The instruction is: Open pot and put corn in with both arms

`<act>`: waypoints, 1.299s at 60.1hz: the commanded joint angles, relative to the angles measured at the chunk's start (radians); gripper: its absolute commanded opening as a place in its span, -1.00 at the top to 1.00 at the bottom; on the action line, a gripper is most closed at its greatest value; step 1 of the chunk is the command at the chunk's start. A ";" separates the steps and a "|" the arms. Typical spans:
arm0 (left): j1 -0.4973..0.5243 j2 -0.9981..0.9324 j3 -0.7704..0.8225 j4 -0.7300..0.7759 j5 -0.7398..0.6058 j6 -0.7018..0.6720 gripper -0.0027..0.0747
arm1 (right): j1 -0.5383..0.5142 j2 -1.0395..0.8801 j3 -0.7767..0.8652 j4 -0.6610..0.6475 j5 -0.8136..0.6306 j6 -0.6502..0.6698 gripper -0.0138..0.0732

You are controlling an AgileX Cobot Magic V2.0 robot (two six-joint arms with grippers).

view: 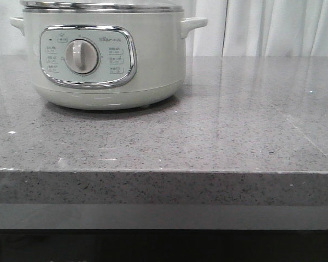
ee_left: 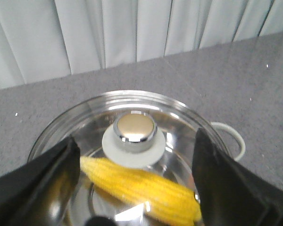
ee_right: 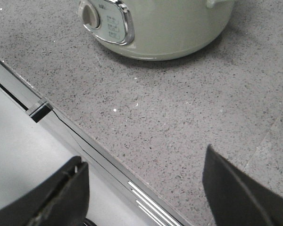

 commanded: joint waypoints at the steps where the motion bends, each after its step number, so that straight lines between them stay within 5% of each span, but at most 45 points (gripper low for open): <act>1: -0.001 -0.095 0.002 -0.004 0.035 0.002 -0.34 | -0.002 -0.001 -0.023 0.005 -0.063 -0.012 -0.53; 35: -0.001 -0.624 0.551 -0.045 0.052 0.002 -0.34 | -0.002 -0.001 -0.023 0.005 -0.063 -0.012 -0.53; 49: -0.001 -0.663 0.604 -0.045 0.045 0.002 -0.34 | -0.002 -0.001 -0.023 0.005 -0.063 -0.012 -0.53; 54: -0.001 -0.663 0.604 -0.045 0.027 0.002 -0.19 | -0.002 0.000 -0.023 0.005 -0.063 -0.012 -0.51; 59: -0.001 -0.663 0.604 -0.045 0.003 0.002 0.12 | -0.002 0.000 -0.023 0.005 -0.063 -0.012 -0.29; 72: -0.001 -0.663 0.604 -0.045 -0.015 0.002 0.93 | -0.002 0.000 -0.023 0.005 -0.062 -0.012 0.66; 78: -0.001 -0.663 0.604 -0.045 -0.021 0.002 0.98 | -0.002 0.000 -0.023 0.005 -0.062 -0.012 0.83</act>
